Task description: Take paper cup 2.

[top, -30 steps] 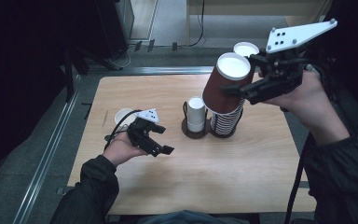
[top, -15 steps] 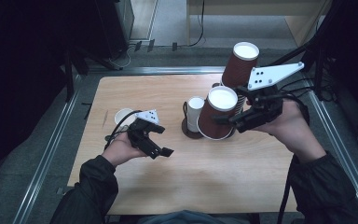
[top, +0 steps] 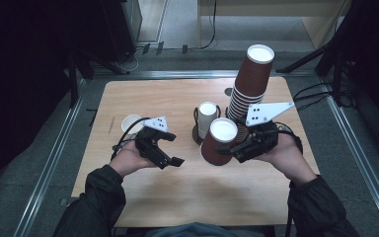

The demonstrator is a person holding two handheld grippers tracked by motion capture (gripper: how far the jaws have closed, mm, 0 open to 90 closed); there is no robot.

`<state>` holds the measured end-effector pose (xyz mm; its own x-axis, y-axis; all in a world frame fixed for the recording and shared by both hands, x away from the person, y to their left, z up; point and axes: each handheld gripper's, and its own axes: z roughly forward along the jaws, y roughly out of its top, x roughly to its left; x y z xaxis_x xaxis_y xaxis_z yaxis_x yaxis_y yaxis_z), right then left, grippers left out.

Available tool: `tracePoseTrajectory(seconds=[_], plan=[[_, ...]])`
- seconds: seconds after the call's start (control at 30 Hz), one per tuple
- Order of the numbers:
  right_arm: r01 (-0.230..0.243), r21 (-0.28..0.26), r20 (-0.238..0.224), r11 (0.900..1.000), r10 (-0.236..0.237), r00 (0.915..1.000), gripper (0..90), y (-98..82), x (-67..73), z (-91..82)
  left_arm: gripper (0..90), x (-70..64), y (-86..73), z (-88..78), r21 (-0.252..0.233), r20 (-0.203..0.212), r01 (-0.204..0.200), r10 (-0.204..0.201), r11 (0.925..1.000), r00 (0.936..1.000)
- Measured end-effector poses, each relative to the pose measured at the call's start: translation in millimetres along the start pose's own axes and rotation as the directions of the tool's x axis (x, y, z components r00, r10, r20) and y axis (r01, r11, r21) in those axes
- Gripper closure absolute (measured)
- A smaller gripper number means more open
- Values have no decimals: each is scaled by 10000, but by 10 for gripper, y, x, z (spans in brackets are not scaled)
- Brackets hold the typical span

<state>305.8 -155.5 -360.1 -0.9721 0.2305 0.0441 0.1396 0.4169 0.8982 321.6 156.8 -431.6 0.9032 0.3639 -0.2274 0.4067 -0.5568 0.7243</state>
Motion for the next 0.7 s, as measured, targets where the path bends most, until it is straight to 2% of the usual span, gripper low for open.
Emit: tracePoseTrajectory(seconds=[0.13, 0.3, 0.37, 0.53, 0.7], plan=[[-210, -232, -126, 9995, 207, 9997, 206, -181, -20, 137, 0, -11, 1, 14, -57, 168, -3, 4, 10000, 9999], [-381, -807, -365, 9960, 353, 9987, 206, -406, -75, 283, 0, -3, -8, 44, -39, 200, 11, -10, 10000, 9998], [-659, -960, -486, 9932, 614, 9969, 206, -500, -119, 346, 0, 1, -8, 76, -121, 225, -40, 42, 9999, 9997], [-892, -679, -546, 9937, 855, 9948, 206, -606, -154, 477, 0, 2, -8, 165, -110, 387, -206, 210, 9997, 9990], [-1187, -754, -547, 9901, 1148, 9919, 207, -689, -168, 567, 0, -12, -14, 239, 64, 464, -250, 246, 9997, 9986]])
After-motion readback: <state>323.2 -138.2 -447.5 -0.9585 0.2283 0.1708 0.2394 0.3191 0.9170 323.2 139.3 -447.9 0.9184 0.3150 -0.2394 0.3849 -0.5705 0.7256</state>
